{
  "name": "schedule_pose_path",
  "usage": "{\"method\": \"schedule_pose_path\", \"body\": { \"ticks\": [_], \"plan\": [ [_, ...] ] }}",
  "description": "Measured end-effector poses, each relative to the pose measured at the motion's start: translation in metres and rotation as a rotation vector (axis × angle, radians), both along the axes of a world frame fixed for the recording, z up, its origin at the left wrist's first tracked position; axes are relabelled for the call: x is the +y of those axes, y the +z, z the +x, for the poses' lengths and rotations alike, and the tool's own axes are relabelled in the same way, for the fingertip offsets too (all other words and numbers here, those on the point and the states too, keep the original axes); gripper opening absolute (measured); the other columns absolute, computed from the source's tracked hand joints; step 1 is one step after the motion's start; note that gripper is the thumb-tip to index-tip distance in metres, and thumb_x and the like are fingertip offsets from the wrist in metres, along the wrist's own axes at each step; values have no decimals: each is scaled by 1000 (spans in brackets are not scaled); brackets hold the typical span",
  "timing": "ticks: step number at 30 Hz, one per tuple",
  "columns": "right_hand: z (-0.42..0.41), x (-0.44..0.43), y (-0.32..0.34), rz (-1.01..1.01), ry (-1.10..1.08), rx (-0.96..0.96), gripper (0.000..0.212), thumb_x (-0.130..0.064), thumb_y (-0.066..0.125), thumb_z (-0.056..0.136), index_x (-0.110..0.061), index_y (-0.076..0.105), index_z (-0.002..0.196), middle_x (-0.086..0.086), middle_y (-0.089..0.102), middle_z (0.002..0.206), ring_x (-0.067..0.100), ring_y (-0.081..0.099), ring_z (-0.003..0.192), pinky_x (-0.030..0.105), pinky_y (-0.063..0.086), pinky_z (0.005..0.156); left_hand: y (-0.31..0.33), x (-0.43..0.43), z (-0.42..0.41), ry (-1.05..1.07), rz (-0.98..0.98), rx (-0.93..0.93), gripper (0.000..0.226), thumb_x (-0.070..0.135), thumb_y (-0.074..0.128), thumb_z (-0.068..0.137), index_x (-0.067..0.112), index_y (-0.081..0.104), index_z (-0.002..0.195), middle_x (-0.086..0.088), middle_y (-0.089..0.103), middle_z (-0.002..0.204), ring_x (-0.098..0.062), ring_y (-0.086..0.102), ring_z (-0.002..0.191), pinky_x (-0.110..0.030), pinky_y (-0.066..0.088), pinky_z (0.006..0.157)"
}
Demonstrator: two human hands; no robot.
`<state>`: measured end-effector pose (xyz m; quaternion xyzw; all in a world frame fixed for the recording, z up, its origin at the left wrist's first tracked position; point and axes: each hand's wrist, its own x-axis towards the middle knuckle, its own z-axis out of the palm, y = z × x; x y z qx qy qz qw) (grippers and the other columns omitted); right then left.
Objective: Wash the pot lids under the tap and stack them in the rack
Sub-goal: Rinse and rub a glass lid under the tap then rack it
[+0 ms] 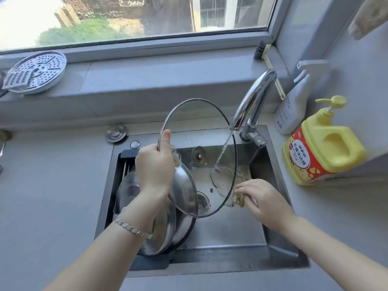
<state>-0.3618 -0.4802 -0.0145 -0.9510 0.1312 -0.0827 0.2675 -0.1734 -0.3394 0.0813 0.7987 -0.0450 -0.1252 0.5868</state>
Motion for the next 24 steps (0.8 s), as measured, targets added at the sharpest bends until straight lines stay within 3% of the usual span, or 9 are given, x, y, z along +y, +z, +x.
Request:
{"method": "schedule_pose_path", "body": {
  "ticks": [2,4,6,8,10,14,16,20,24],
  "plan": [
    [4,4,-1,52,-117,49,34,-16,45,85,-9,68,109,5,62,121,20,57,114,36,44,100,2,-1,-2,-29,33,-31,50,44,51,91,11,55,53,-13,63,53,-38,66,62,-49,53,68],
    [13,17,1,120,-110,138,48,-25,34,95,-9,38,140,-3,28,148,11,24,139,24,14,115,0,-2,-4,-31,50,-24,50,42,50,92,11,56,54,-14,63,53,-39,65,62,-50,53,69],
    [26,39,0,205,-55,229,58,-36,25,99,-14,0,148,-10,-10,150,3,-11,139,20,-7,114,-4,-1,-7,-2,44,35,50,43,48,93,8,59,58,-16,65,55,-34,67,60,-48,55,67],
    [39,52,-3,207,-71,282,67,-47,15,94,-16,-17,144,-5,-31,146,7,-28,136,27,-13,115,-8,0,-10,32,36,105,51,45,47,93,7,61,62,-19,67,60,-32,68,60,-44,57,64],
    [51,41,-8,153,-176,303,76,-56,9,87,-14,-19,144,-1,-34,147,9,-32,134,28,-17,113,-10,4,-16,42,32,151,51,45,46,93,6,61,65,-21,68,64,-31,68,58,-37,57,57],
    [71,1,-5,30,-472,286,78,-55,9,87,-9,-10,147,5,-19,155,11,-22,140,30,-14,114,-12,8,-27,89,-49,276,53,44,45,94,-2,59,72,-19,67,57,-23,64,44,-26,51,40],
    [80,15,5,44,-441,267,76,-57,6,89,-9,-10,147,5,-20,154,13,-20,141,31,-14,114,-16,5,-29,115,-69,327,53,44,44,94,-4,58,76,-10,64,46,-19,63,39,-24,50,37],
    [73,45,13,49,-56,253,82,-67,-1,83,-18,-7,148,-11,-24,145,7,-17,141,26,-14,112,-25,6,-29,137,-66,410,56,44,41,95,-7,58,81,-9,63,44,-21,63,38,-25,50,36],
    [65,-10,-3,-70,-364,408,67,-50,14,97,-11,-7,148,4,-16,155,14,-14,143,30,-12,112,-29,14,-36,124,-32,476,57,42,40,96,-11,56,87,-15,64,50,-21,62,37,-24,48,35]
  ]
}}
